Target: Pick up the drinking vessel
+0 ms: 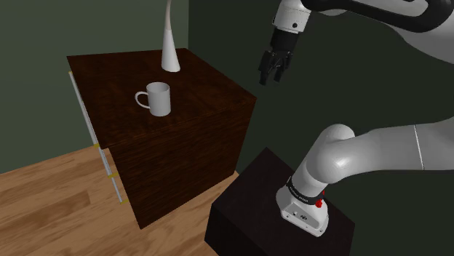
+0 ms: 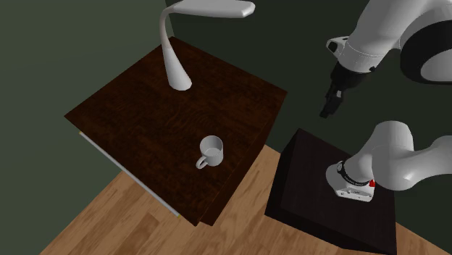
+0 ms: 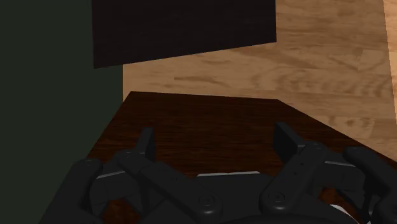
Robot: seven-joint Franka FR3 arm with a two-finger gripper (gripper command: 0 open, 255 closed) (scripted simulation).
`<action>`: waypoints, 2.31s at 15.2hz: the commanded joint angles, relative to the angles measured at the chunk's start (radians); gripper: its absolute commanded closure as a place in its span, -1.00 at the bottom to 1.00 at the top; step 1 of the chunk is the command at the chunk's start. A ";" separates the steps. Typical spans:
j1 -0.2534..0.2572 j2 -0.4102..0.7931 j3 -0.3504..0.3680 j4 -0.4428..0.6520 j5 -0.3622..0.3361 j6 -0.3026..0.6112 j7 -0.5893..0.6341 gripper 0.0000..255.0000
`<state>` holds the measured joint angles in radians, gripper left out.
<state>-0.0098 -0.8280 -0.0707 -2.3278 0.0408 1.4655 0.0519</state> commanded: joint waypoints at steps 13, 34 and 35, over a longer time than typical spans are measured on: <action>0.062 0.327 0.131 0.097 0.049 0.322 0.085 -1.00; 0.125 0.889 0.274 0.487 -0.081 0.603 0.248 -1.00; 0.125 0.891 0.274 0.476 -0.082 0.616 0.249 -1.00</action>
<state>0.1143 0.0609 0.2028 -1.8375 -0.0401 2.0656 0.2984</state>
